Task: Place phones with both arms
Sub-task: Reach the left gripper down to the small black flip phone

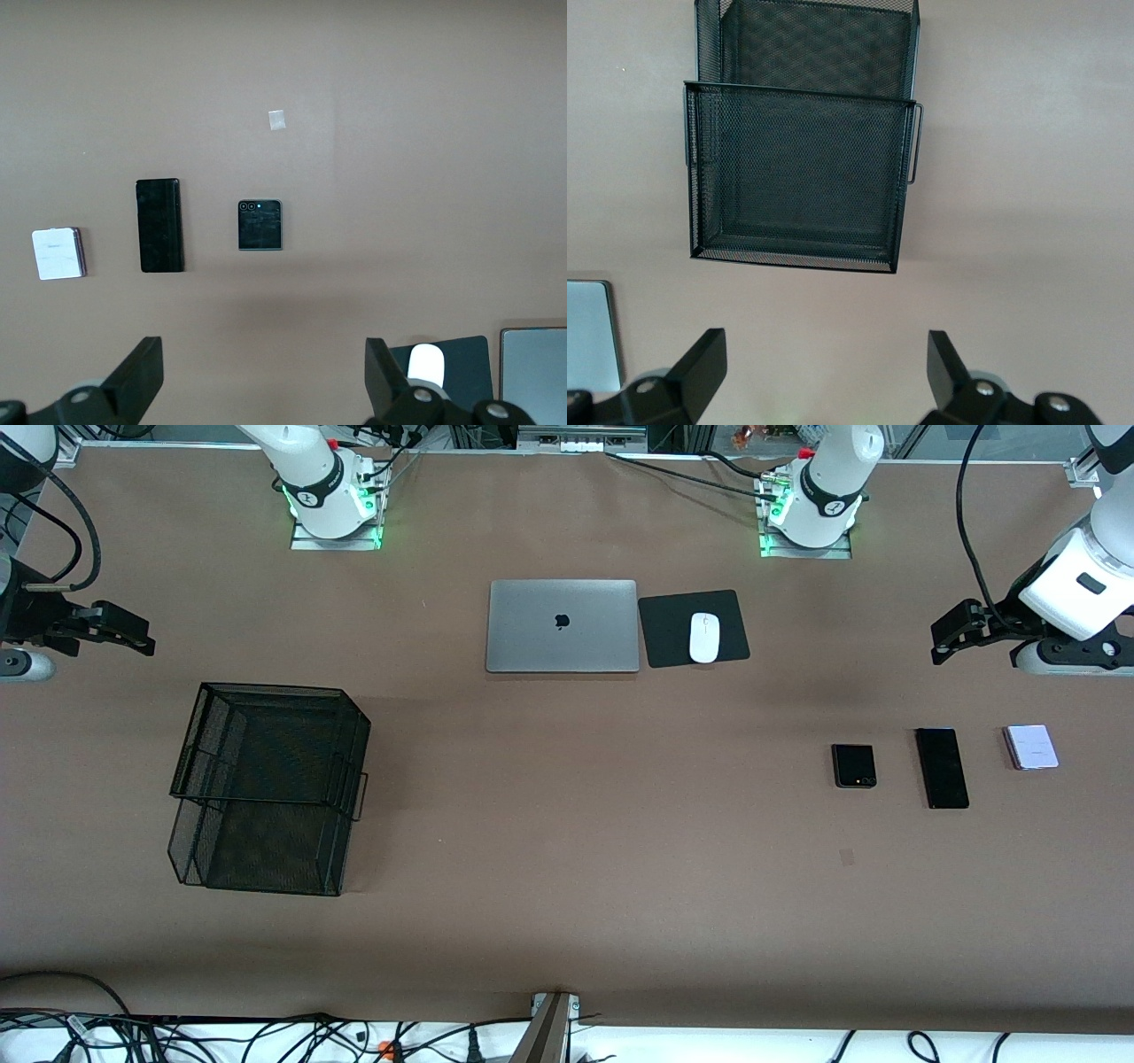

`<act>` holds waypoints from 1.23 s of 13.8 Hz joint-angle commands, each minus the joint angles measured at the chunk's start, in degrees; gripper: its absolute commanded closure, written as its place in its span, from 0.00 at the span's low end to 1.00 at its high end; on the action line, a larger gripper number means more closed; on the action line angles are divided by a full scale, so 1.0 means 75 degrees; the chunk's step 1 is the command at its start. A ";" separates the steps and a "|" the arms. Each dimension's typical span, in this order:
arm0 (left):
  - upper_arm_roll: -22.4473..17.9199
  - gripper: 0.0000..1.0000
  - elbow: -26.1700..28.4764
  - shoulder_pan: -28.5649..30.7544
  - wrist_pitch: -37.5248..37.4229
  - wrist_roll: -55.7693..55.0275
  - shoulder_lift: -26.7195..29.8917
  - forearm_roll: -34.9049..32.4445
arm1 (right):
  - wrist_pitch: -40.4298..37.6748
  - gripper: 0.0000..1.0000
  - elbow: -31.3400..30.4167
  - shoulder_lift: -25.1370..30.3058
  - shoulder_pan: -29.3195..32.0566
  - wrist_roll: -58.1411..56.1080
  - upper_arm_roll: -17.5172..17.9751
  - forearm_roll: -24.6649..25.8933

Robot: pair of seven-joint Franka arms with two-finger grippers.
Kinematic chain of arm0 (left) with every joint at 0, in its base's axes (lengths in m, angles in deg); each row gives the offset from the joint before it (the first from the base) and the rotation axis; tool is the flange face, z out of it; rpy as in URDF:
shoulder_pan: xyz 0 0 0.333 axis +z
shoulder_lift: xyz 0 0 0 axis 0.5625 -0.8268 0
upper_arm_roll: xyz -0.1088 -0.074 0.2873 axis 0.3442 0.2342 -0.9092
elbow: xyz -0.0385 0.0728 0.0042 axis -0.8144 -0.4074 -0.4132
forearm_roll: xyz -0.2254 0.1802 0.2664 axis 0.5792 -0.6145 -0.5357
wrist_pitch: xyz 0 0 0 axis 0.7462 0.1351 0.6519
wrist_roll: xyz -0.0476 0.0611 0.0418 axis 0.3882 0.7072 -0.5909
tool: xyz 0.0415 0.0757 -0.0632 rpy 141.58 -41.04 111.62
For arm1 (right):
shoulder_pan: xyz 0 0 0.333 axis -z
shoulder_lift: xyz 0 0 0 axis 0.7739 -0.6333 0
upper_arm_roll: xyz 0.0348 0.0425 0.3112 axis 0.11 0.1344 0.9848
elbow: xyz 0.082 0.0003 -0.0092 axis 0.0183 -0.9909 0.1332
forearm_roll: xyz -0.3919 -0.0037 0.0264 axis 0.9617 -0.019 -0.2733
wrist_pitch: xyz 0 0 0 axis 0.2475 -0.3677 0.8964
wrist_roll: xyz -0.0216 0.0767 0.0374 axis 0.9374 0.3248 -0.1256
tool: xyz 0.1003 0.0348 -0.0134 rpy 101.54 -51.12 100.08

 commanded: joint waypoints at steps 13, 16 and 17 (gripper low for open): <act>0.0010 0.00 -0.0590 -0.0017 -0.0633 -0.0074 -0.0641 0.0170 | 0.0201 0.00 -0.0124 0.0109 0.0058 -0.0107 0.0012 0.0120; 0.0010 0.00 -0.0581 0.0007 -0.0994 0.0114 -0.0830 0.0170 | 0.0190 0.00 -0.0112 0.0109 0.0058 -0.0095 -0.0023 0.0131; 0.0010 0.00 -0.0476 -0.0028 -0.1193 0.0114 -0.0842 0.0170 | 0.0167 0.00 -0.0112 0.0120 0.0058 -0.0095 -0.0023 0.0131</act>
